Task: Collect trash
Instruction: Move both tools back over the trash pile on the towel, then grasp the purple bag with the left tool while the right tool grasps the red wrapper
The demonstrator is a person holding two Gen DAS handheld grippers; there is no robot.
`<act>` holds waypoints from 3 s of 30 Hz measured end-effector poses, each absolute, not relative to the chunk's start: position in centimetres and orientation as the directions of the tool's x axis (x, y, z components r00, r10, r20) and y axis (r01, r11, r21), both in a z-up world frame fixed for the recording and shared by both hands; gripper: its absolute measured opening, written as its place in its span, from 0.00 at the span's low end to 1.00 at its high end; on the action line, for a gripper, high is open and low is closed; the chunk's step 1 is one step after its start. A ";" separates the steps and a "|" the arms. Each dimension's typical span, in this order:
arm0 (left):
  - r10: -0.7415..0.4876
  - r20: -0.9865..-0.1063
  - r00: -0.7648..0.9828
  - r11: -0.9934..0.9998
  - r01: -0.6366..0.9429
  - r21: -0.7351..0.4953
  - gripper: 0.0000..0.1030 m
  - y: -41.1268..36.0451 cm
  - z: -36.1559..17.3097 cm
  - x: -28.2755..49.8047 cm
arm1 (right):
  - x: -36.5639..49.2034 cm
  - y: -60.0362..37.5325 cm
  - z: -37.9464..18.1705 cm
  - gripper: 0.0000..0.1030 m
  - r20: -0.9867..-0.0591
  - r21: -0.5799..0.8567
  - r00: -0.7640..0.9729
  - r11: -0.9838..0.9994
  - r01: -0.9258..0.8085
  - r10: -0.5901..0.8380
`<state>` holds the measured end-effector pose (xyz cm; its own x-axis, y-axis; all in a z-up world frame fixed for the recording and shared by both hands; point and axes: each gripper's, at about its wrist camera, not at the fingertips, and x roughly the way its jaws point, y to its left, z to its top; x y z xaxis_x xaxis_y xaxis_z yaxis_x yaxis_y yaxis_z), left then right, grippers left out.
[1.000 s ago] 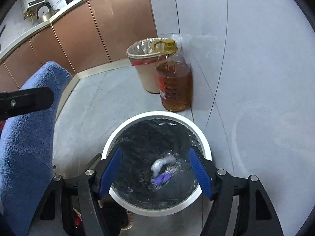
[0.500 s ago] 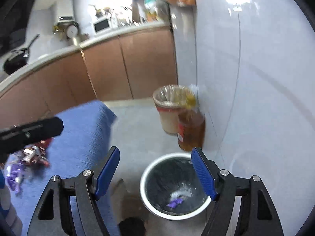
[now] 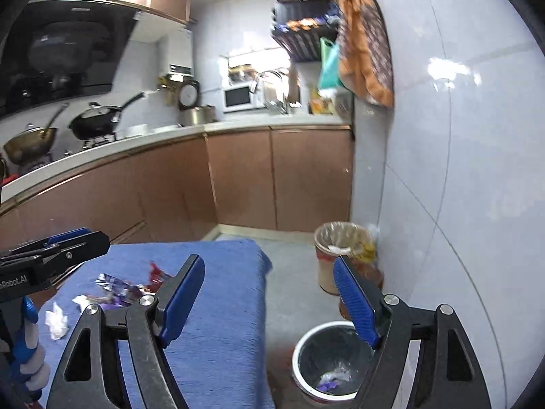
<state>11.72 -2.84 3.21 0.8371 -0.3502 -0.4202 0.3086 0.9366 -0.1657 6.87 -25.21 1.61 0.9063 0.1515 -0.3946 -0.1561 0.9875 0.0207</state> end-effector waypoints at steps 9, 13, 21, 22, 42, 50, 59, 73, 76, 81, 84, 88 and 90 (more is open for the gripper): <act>-0.263 -0.378 0.888 0.963 0.219 -0.157 0.64 3.3 4.3 7.0 | 2.6 -21.0 4.9 0.77 -0.339 -0.016 0.913 0.969 -0.248 0.228; -0.217 -0.371 0.903 0.974 0.173 -0.148 0.64 6.4 4.3 5.4 | 1.4 -19.6 5.9 0.77 -0.327 -0.024 0.907 0.957 -0.290 0.267; -0.104 -0.407 0.908 0.987 0.044 -0.153 0.64 12.9 2.7 4.8 | 2.1 -17.6 5.8 0.77 -0.349 0.000 0.880 0.939 -0.343 0.321; -0.096 -0.413 0.906 0.987 0.034 -0.157 0.64 13.4 2.4 5.0 | 2.3 -17.3 5.6 0.77 -0.355 0.002 0.876 0.938 -0.347 0.325; -0.194 -0.640 0.744 0.980 0.111 -0.168 0.64 10.8 -12.0 11.2 | 12.2 -14.5 -4.9 0.77 -0.580 0.085 0.719 0.906 -0.414 0.383; -0.191 -0.680 0.708 0.981 0.108 -0.162 0.50 10.6 -14.6 13.9 | 16.0 -13.2 -9.2 0.77 -0.640 0.133 0.643 0.885 -0.446 0.420; -0.206 -0.705 0.679 0.977 0.099 -0.190 0.39 11.1 -16.6 14.8 | 19.1 -11.0 -12.7 0.74 -0.683 0.179 0.561 0.853 -0.491 0.467; -0.250 -0.686 0.683 0.963 0.105 -0.247 0.39 12.0 -17.7 14.6 | 19.5 -9.0 -16.9 0.65 -0.737 0.224 0.460 0.822 -0.524 0.495; -0.260 -0.681 0.685 0.960 0.107 -0.258 0.39 12.3 -17.8 14.5 | 20.0 -9.5 -16.3 0.61 -0.715 0.257 0.472 0.822 -0.508 0.515; -0.269 -0.676 0.686 0.957 0.110 -0.270 0.38 12.6 -17.9 14.4 | 21.0 -9.4 -16.1 0.50 -0.701 0.305 0.454 0.807 -0.505 0.549; -0.274 -0.674 0.686 0.955 0.111 -0.275 0.38 12.9 -17.9 14.3 | 21.7 -9.3 -16.2 0.50 -0.690 0.361 0.429 0.791 -0.494 0.583; -0.276 -0.672 0.687 0.954 0.112 -0.277 0.38 13.0 -17.9 14.2 | 22.6 -9.5 -15.8 0.50 -0.670 0.401 0.432 0.783 -0.475 0.604; -0.276 -0.671 0.688 0.954 0.111 -0.279 0.38 13.0 -17.9 14.1 | 23.2 -9.5 -15.5 0.50 -0.671 0.398 0.440 0.790 -0.466 0.597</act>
<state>14.15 12.97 -17.85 0.6878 -0.2764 -0.6712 0.1109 0.9538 -0.2792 23.19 -9.45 -15.54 0.4403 0.5971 -0.6706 -0.4657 0.7904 0.3980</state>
